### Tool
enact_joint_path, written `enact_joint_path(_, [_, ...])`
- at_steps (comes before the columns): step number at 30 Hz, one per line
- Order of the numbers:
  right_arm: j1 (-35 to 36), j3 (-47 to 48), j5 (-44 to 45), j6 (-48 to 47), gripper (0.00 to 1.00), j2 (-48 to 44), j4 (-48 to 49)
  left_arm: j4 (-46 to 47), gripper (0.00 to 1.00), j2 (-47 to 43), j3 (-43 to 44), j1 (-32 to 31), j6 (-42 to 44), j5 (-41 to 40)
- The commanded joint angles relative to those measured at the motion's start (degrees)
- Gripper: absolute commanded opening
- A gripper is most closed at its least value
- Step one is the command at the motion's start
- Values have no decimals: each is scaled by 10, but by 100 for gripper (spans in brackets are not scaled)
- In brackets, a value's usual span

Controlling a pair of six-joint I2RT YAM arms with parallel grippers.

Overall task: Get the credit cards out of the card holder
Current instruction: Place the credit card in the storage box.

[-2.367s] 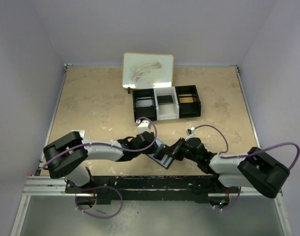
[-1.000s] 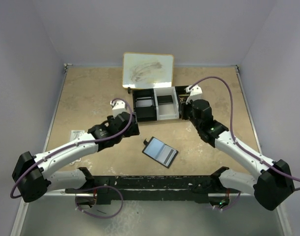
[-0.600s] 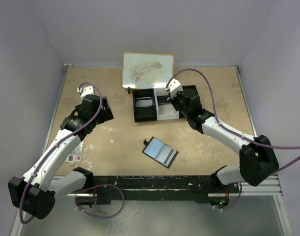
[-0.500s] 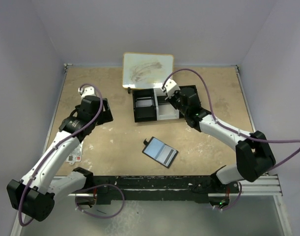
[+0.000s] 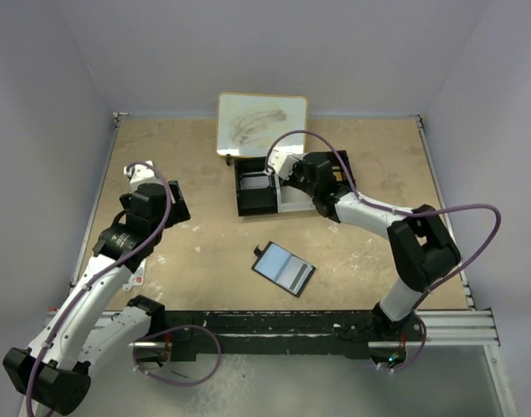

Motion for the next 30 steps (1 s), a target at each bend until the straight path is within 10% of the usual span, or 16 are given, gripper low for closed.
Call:
enact_joint_path(1, [3, 36, -11, -56, 0, 33, 26, 14, 85, 15, 3, 0, 4, -30])
enact_joint_path(30, [4, 137, 64, -114, 3, 175, -27, 0, 84, 34, 9, 0, -3, -71])
